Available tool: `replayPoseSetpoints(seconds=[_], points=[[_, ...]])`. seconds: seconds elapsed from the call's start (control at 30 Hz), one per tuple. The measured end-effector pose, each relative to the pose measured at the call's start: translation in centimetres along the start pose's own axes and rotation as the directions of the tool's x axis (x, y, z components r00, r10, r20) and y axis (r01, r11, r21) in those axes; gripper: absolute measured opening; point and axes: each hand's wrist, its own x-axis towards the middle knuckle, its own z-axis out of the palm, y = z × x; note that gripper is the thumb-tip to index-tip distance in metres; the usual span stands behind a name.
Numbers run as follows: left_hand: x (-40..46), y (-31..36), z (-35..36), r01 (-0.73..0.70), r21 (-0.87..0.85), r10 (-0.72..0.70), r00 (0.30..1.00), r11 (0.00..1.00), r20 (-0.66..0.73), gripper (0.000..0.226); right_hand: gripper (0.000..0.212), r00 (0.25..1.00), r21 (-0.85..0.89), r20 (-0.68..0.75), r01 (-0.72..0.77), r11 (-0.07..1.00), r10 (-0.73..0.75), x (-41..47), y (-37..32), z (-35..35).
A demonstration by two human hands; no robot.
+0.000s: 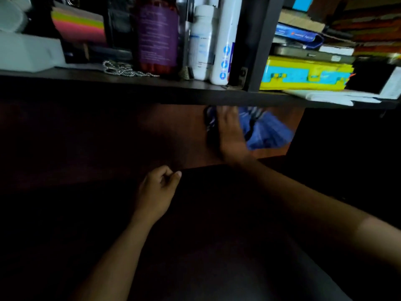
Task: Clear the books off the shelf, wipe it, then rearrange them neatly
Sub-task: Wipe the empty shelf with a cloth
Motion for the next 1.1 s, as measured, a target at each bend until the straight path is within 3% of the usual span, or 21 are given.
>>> replayPoseSetpoints(seconds=[0.07,0.1,0.17,0.2,0.23,0.3,0.33,0.43,0.5,0.53,0.6,0.63,0.77,0.83,0.9,1.0,1.1], points=[[-0.1,0.1,-0.2,0.012,-0.025,-0.012,1.000,1.000,-0.013,0.036,0.062,0.978,0.020,-0.017,0.208,0.978,-0.208,-2.4,-2.1,1.1],[0.0,0.1,-0.2,0.011,-0.045,-0.012,1.000,0.999,-0.023,0.037,0.059,0.941,0.006,0.040,0.335,0.942,-0.335,-3.3,-2.3,0.7],[0.1,0.0,-0.2,0.002,-0.068,-0.004,1.000,0.998,-0.028,0.039,0.047,0.772,-0.127,0.265,0.622,0.773,-0.578,-4.6,-0.7,0.8],[0.2,-0.2,-0.2,0.002,-0.070,-0.004,1.000,0.998,-0.023,0.039,0.041,0.729,-0.184,0.327,0.673,0.716,-0.602,-4.2,0.1,0.6],[0.2,-0.3,-0.1,0.002,-0.074,-0.003,1.000,0.997,-0.017,0.039,0.038,0.770,-0.216,0.301,0.630,0.746,-0.563,-3.1,0.7,0.0],[0.2,-0.4,0.0,-0.001,-0.086,0.001,1.000,0.996,-0.006,0.039,0.040,0.930,-0.219,0.082,0.367,0.904,-0.358,-0.1,1.0,-1.3],[0.2,-0.4,0.1,0.000,-0.091,-0.001,1.000,0.996,-0.009,0.038,0.042,0.969,-0.248,-0.010,0.236,0.939,-0.246,1.4,0.8,-2.2],[0.2,-0.1,0.0,0.029,-0.067,-0.030,0.999,0.997,-0.013,0.035,0.052,0.972,-0.213,-0.115,0.175,0.961,-0.203,2.0,-0.8,-2.2],[0.0,0.1,-0.3,0.031,-0.072,-0.032,0.999,0.997,-0.017,0.036,0.065,0.956,-0.146,0.029,0.294,0.945,-0.293,-0.8,-1.3,-1.0],[0.0,0.1,-0.4,0.028,-0.076,-0.030,0.999,0.997,-0.022,0.037,0.066,0.923,-0.074,0.192,0.353,0.933,-0.334,-2.8,-1.3,-0.4],[0.1,0.2,-0.5,0.025,-0.082,-0.028,0.999,0.996,-0.038,0.038,0.062,0.778,0.057,0.531,0.360,0.931,-0.334,-6.0,-0.7,-0.7],[0.1,0.2,-0.6,0.029,-0.086,-0.032,0.999,0.996,-0.041,0.039,0.063,0.738,0.082,0.615,0.290,0.954,-0.277,-7.0,-0.1,-1.2],[0.1,0.1,-0.2,0.029,-0.108,-0.032,0.999,0.994,-0.025,0.041,0.060,0.786,0.034,0.613,-0.129,0.991,0.082,-7.8,3.9,-3.9],[0.2,0.0,-0.3,0.039,-0.107,-0.042,0.999,0.993,-0.027,0.040,0.050,0.774,-0.061,0.613,-0.153,0.986,0.158,-8.3,2.6,-4.2],[0.1,0.4,-0.5,0.057,-0.106,-0.061,0.997,0.993,-0.038,0.038,0.055,0.773,-0.049,0.618,-0.147,0.988,0.146,-9.3,-2.0,-3.3],[-0.3,0.9,-1.0,0.043,-0.123,-0.054,0.995,0.991,-0.088,0.037,0.067,0.734,0.098,0.679,-0.049,0.994,-0.031,-10.0,-10.2,-1.6],[-0.8,0.7,-1.7,0.039,-0.168,-0.065,0.986,0.985,-0.152,0.034,0.072,0.683,0.138,0.727,-0.039,0.990,-0.074,-8.9,-11.1,-1.0]])
